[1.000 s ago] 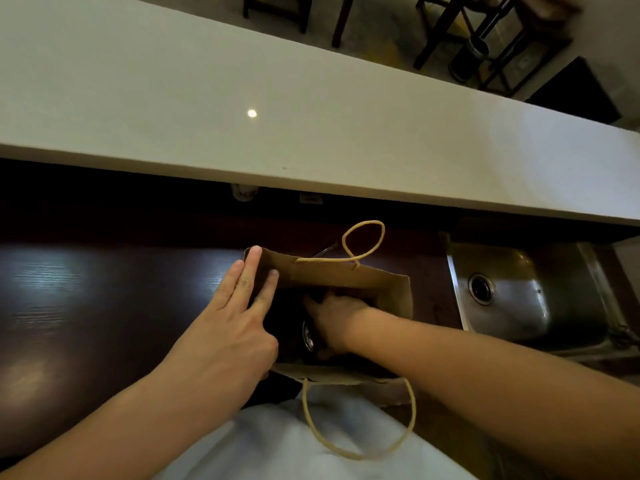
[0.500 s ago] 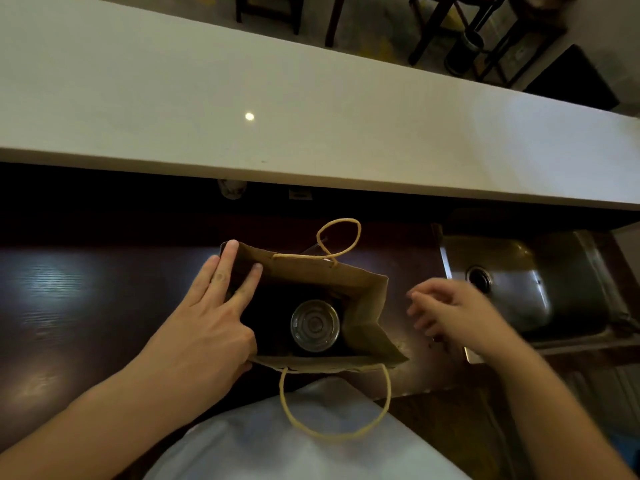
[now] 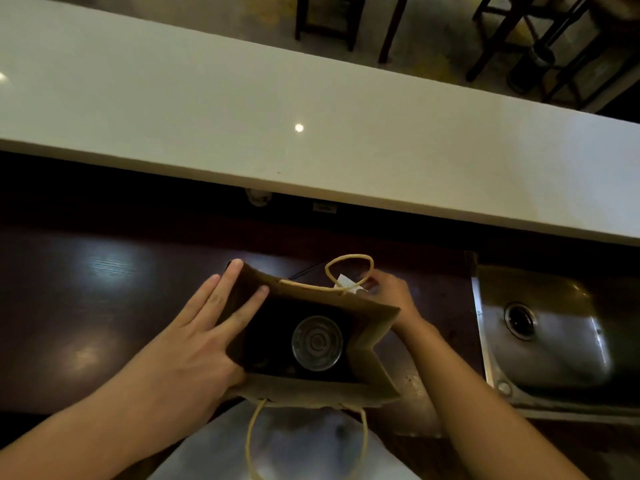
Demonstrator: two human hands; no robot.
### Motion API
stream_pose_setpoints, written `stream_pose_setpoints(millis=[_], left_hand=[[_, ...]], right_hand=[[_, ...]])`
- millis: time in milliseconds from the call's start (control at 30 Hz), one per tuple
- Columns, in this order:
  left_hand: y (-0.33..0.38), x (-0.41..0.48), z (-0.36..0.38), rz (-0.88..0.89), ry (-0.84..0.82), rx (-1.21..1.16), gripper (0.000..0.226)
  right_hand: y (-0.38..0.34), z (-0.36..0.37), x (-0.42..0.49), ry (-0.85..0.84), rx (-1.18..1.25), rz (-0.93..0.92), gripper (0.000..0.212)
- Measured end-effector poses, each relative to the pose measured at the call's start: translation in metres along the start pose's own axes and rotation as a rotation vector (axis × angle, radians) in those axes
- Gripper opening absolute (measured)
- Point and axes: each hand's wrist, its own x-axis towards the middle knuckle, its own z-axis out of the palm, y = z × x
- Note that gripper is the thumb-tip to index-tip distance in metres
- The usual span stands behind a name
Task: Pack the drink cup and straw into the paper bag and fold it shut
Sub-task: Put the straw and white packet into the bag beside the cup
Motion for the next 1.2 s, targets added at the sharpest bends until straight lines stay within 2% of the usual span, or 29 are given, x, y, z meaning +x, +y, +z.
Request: stream_pose_setpoints(millis=[100,233,467,600,733,833,967,1033,1100,1200], left_hand=[[0.000,-0.003,0.000,-0.021,-0.005,-0.029,0.012],[0.000,-0.004,0.000,-0.071,0.002,-0.080,0.020],[0.004,-0.003,-0.002,-0.118,0.003,-0.103,0.021],[0.005,-0.004,-0.001,-0.108,0.010,-0.116,0.024],[0.006,-0.006,-0.001,-0.139,-0.002,-0.120,0.023],[0.007,-0.009,-0.003,-0.172,-0.019,-0.121,0.024],[0.006,-0.010,-0.003,-0.197,-0.022,-0.109,0.024],[0.003,-0.008,-0.003,-0.202,-0.017,-0.101,0.019],[0.000,-0.006,-0.002,-0.207,-0.009,-0.098,0.014],[-0.003,-0.004,0.001,-0.201,0.020,-0.107,0.013]], right_hand=[[0.007,0.014,0.025,-0.001,-0.141,-0.058,0.043],[0.014,0.030,0.048,-0.100,-0.263,-0.015,0.058],[0.019,0.039,0.057,-0.080,-0.326,-0.045,0.051],[0.021,0.041,0.055,-0.120,-0.255,-0.045,0.061],[0.021,0.042,0.055,-0.080,-0.178,-0.027,0.041],[0.024,0.045,0.052,-0.103,-0.195,-0.049,0.037],[0.025,0.044,0.046,-0.145,-0.160,0.062,0.022],[0.018,0.033,0.039,-0.142,-0.053,0.097,0.012],[0.007,0.014,0.023,-0.103,0.240,0.155,0.013],[-0.016,-0.031,-0.015,-0.134,0.701,0.187,0.013]])
